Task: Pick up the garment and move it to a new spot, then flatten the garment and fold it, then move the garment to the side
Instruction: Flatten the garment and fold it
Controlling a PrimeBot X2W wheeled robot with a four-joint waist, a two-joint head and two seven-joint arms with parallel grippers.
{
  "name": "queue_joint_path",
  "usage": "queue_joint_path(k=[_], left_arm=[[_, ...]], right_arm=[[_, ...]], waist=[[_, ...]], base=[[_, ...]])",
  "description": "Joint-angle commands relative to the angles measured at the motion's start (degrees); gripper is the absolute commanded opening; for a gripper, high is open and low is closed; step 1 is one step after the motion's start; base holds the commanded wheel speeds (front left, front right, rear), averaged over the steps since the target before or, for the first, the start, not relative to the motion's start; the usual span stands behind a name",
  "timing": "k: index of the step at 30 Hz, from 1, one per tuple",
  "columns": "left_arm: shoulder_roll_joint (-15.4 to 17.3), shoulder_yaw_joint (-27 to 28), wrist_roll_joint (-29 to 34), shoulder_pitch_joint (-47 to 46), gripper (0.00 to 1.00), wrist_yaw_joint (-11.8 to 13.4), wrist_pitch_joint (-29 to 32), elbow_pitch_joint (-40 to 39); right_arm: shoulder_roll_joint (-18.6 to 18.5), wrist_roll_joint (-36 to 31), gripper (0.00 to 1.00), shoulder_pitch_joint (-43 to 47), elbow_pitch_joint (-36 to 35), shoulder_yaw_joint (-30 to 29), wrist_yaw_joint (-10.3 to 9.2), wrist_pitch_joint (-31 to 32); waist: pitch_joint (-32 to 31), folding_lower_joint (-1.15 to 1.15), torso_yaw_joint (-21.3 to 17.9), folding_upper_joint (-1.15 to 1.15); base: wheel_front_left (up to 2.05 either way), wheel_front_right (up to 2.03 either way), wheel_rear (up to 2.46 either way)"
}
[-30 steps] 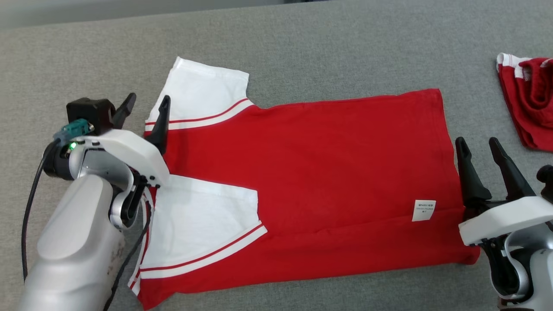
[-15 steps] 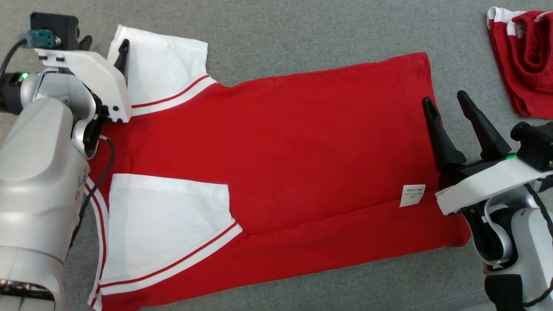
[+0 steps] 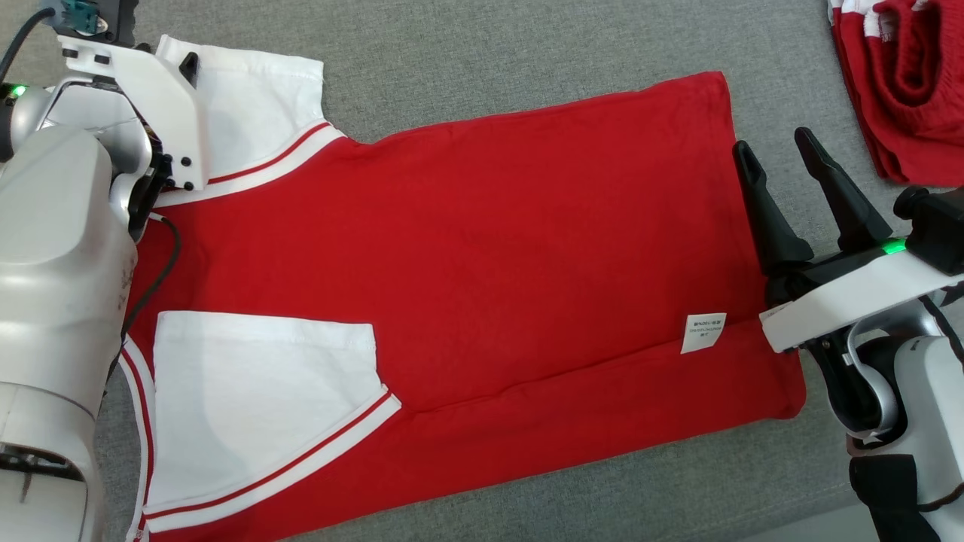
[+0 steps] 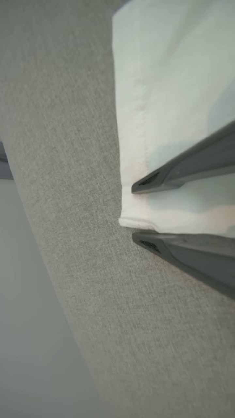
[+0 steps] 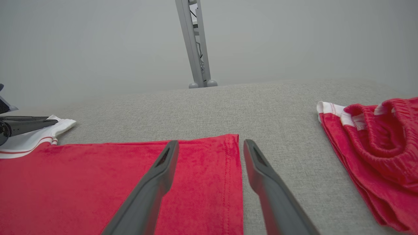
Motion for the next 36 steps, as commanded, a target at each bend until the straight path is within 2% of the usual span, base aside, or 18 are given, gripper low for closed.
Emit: queue_joint_path(k=[1, 2, 6, 12, 14, 23, 27, 31, 36], left_arm=[[-0.53, -0.84, 0.53, 0.57, 0.03, -0.52, 0.24, 1.58], [-0.79, -1.02, 0.42, 0.49, 0.0, -0.81, 0.14, 1.95], [-1.13, -1.77, 0.48, -0.23, 0.0, -1.55, -1.01, 2.92], [-2.14, -2.24, 0.05, -2.26, 0.0, -2.41, -5.23, 2.22], [-2.8, -2.27, -0.82, -2.58, 0.0, -3.07, -7.33, 1.21], [-4.77, -4.4, -3.01, -0.76, 0.0, -4.22, -11.02, -3.5], [-5.14, -5.26, -3.87, -0.3, 0.0, -4.33, -11.26, -5.22], [-4.84, -5.94, -5.01, 0.72, 0.0, -4.33, -11.42, -6.82], [-4.34, -6.16, -6.26, 1.35, 0.0, -4.33, -11.11, -8.11]], right_arm=[[-0.5, 0.33, 1.0, -0.99, -0.05, 0.05, 0.03, -0.4], [-0.67, 0.42, 1.0, -1.19, 0.04, -0.06, 0.03, -0.37], [-1.93, -0.41, 1.0, -2.84, 0.74, 0.07, 0.03, 0.7], [-6.3, -1.25, 1.0, -7.42, 3.88, 2.24, 0.03, 5.89], [-9.03, -0.96, 1.0, -10.38, 6.63, 3.64, 0.03, 9.12], [-14.16, 1.01, 1.0, -17.95, 19.18, 7.07, 0.03, 17.85], [-15.24, 1.71, 1.0, -19.82, 22.74, 9.0, 0.03, 19.79], [-16.19, 2.6, 0.95, -21.85, 26.33, 11.77, 0.03, 21.76], [-17.09, 3.15, 0.97, -24.13, 29.99, 14.61, 0.03, 23.07]], waist=[[0.08, -0.01, -0.05, 0.0], [0.07, -0.01, 0.01, 0.0], [-0.39, -0.01, 0.53, 0.0], [-1.86, -0.01, 2.75, 0.0], [-2.53, -0.01, 4.41, 0.0], [-3.49, -0.01, 9.48, 0.0], [-3.38, -0.01, 10.73, 0.0], [-3.14, -0.01, 11.55, 0.0], [-2.62, -0.01, 12.06, 0.0]], base=[[0.0, 0.0, 0.0], [0.0, 0.0, 0.0], [0.0, 0.0, 0.0], [0.0, 0.0, 0.0], [0.0, 0.0, 0.0], [0.0, 0.0, 0.0], [0.0, 0.0, 0.0], [0.0, 0.0, 0.0], [0.0, 0.0, 0.0]])
